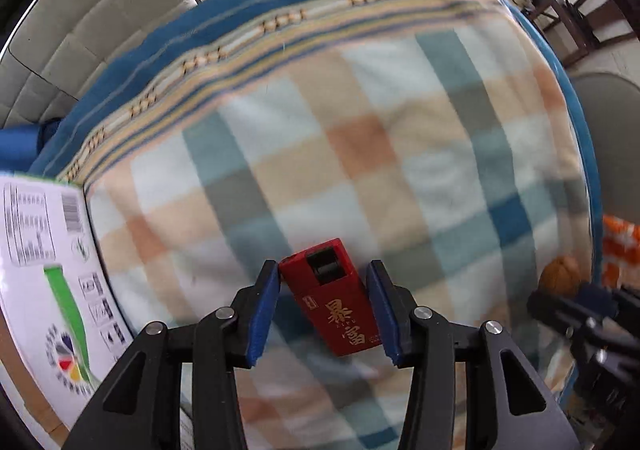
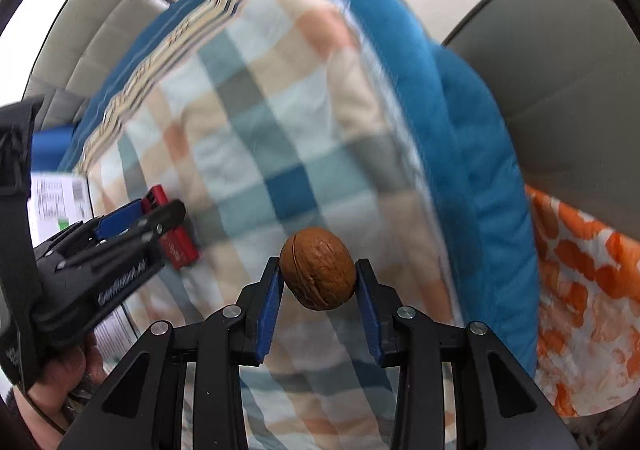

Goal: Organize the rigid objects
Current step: 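Grasp the red packet with the left tool while the right tool grasps the walnut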

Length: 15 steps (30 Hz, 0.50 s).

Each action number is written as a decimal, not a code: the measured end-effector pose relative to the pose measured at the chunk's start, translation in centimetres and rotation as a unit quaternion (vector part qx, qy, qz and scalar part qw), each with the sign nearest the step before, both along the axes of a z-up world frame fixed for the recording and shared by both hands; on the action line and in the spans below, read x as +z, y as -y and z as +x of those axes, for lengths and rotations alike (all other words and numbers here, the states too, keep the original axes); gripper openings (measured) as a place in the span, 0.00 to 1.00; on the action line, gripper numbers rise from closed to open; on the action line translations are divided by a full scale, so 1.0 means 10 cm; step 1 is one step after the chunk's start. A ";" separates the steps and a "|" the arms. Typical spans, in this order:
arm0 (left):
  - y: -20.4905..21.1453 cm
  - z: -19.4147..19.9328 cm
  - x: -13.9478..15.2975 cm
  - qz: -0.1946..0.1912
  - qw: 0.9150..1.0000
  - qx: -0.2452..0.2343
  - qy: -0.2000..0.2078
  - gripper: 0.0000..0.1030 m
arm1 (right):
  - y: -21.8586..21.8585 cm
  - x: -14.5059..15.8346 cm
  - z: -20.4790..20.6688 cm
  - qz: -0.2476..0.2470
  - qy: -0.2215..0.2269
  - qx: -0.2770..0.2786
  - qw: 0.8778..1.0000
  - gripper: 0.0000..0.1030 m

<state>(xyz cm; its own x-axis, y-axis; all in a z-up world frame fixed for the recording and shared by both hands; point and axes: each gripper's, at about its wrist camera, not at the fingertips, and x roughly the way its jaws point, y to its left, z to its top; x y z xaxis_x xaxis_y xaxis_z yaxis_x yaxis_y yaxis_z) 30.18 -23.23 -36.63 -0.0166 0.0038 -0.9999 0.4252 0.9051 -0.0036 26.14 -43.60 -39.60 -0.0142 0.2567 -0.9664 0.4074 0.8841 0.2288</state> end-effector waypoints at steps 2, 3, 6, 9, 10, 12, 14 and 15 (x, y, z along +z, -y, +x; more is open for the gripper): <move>-0.07 -0.11 -0.03 0.000 1.000 -0.005 -0.010 0.41 | -0.05 -0.06 -0.09 0.003 -0.005 0.004 1.000 0.38; -0.10 -0.14 -0.07 0.002 1.000 0.001 -0.019 0.42 | -0.06 -0.09 -0.13 0.004 -0.009 0.003 1.000 0.38; -0.20 -0.16 -0.17 -0.008 0.999 0.034 -0.032 0.42 | -0.08 -0.21 -0.19 0.010 -0.019 -0.008 1.000 0.38; -0.22 -0.18 -0.18 -0.009 0.998 0.049 -0.033 0.44 | -0.08 -0.27 -0.19 0.008 -0.022 -0.016 1.000 0.38; -0.23 -0.19 -0.18 -0.008 0.998 0.051 -0.031 0.44 | -0.07 -0.28 -0.19 0.008 -0.022 -0.018 1.000 0.38; -0.06 -0.20 -0.20 -0.006 0.998 0.056 -0.026 0.44 | -0.05 -0.29 -0.18 0.007 -0.022 -0.023 0.999 0.38; -0.01 -0.12 -0.22 -0.006 0.998 0.056 -0.020 0.44 | -0.04 -0.29 -0.19 0.008 -0.023 -0.027 0.999 0.38; 0.00 -0.11 -0.23 -0.007 0.998 0.054 -0.018 0.44 | -0.04 -0.30 -0.19 0.008 -0.024 -0.028 0.999 0.38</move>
